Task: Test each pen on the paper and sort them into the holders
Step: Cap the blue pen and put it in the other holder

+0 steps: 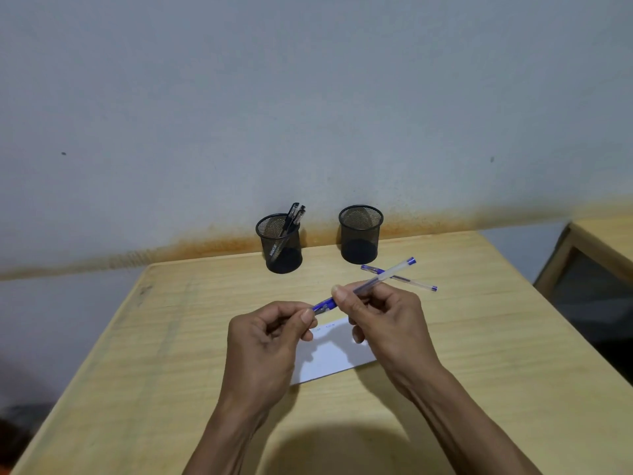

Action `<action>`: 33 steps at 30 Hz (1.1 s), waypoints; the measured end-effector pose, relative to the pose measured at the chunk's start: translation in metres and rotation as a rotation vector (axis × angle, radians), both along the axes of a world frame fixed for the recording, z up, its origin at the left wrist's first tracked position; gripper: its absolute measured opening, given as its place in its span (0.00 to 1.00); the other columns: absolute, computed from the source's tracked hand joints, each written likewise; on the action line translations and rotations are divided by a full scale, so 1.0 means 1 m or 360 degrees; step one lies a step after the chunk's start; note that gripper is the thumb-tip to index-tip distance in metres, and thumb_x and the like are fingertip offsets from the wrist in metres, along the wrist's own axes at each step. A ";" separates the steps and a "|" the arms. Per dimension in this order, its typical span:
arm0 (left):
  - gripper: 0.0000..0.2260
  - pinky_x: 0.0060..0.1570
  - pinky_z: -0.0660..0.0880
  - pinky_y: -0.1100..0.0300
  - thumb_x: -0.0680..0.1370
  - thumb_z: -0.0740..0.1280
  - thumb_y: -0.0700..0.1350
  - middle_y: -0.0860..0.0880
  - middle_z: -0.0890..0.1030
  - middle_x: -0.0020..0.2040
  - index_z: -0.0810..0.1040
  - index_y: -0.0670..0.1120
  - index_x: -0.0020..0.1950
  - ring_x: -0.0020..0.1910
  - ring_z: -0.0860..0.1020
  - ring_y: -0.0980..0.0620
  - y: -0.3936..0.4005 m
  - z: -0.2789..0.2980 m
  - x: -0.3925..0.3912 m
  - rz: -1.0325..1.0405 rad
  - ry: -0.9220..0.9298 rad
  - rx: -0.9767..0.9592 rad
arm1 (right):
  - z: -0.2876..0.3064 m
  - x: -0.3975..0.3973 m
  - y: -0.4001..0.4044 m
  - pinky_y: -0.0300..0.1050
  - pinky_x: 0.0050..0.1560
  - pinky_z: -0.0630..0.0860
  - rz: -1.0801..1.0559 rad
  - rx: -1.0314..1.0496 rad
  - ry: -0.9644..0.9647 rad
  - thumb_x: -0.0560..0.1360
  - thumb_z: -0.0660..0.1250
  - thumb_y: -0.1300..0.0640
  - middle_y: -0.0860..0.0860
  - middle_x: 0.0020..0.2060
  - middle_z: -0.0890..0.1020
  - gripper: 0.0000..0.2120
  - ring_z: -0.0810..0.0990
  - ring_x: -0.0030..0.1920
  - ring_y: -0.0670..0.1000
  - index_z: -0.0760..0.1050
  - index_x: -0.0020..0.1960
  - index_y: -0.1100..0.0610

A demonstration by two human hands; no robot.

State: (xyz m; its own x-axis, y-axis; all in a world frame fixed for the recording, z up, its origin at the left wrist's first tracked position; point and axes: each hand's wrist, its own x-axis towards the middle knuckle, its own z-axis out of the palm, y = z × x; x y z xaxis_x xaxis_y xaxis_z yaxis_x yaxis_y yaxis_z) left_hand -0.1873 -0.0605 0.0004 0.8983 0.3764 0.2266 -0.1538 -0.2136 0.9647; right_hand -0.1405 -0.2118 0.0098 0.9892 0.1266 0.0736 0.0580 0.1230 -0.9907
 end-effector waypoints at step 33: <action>0.35 0.66 0.69 0.49 0.74 0.70 0.61 0.46 0.70 0.69 0.66 0.45 0.74 0.69 0.69 0.47 -0.040 -0.013 0.220 0.0102 0.0198 0.0912 | 0.008 0.219 -0.031 0.34 0.40 0.74 -0.0812 -0.0397 -0.0449 0.74 0.75 0.50 0.47 0.34 0.84 0.08 0.79 0.35 0.42 0.84 0.43 0.55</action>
State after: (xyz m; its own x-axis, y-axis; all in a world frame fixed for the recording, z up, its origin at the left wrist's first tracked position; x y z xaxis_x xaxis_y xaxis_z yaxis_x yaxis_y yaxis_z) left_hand 0.0332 -0.1004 -0.0124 0.9107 0.2793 0.3043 -0.0165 -0.7115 0.7025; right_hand 0.0790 -0.2426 0.0173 0.8764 -0.3088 0.3696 0.3114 -0.2220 -0.9240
